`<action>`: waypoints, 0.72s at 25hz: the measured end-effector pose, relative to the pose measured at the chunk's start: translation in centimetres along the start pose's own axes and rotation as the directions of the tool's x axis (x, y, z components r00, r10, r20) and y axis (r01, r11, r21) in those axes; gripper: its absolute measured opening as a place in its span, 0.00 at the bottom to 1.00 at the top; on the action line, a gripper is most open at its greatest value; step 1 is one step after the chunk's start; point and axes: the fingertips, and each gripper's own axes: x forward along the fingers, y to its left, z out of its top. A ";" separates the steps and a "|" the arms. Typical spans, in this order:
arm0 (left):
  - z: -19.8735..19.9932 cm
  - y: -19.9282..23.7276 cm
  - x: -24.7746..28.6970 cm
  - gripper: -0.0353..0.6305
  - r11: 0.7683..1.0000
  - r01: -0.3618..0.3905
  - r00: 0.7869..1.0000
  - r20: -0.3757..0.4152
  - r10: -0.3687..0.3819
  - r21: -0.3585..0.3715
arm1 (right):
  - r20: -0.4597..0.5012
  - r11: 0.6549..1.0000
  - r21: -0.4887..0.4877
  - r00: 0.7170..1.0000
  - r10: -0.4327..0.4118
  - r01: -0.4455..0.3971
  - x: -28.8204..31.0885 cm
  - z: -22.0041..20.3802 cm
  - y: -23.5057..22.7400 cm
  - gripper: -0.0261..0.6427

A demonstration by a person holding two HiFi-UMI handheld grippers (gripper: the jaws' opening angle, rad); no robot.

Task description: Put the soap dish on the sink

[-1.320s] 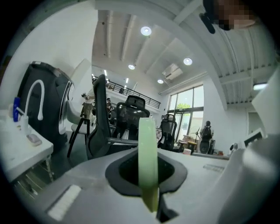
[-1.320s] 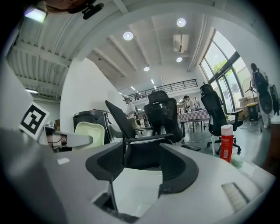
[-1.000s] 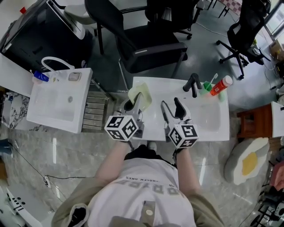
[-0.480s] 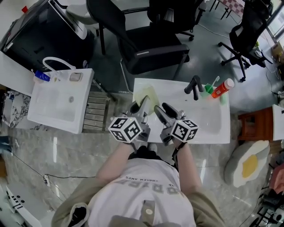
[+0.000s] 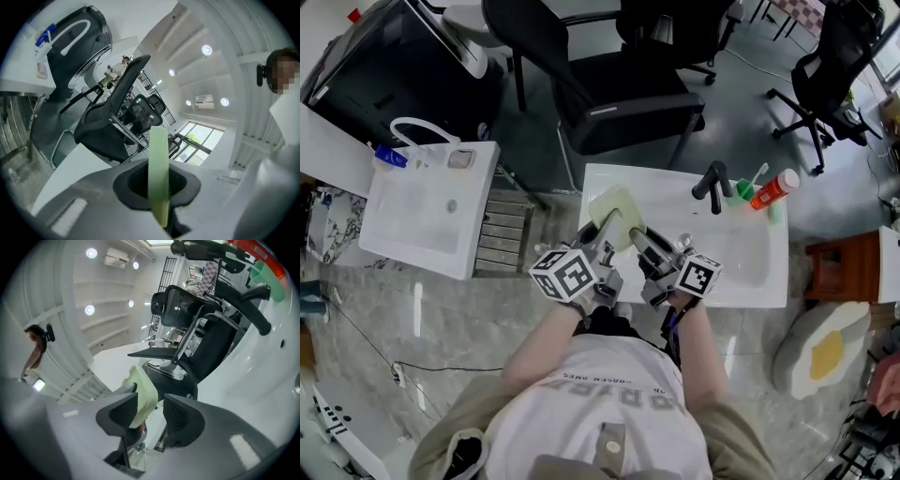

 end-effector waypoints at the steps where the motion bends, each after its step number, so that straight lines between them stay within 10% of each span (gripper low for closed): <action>1: -0.2 0.1 0.0 0.08 1.000 0.000 1.000 -0.002 0.000 -0.016 | 0.000 1.000 0.009 1.000 0.009 -0.009 0.0 0.0 0.0 0.30; 7: -1.7 1.0 0.0 0.08 0.997 -0.011 1.000 -0.023 0.010 -0.079 | -0.011 0.999 0.044 1.000 0.029 -0.028 -0.3 -0.2 -0.4 0.21; 18: -3.5 2.0 0.7 0.12 0.999 -0.017 0.992 -0.123 0.021 0.034 | -0.097 0.987 0.114 0.990 -0.104 0.115 -1.5 -0.3 -2.7 0.17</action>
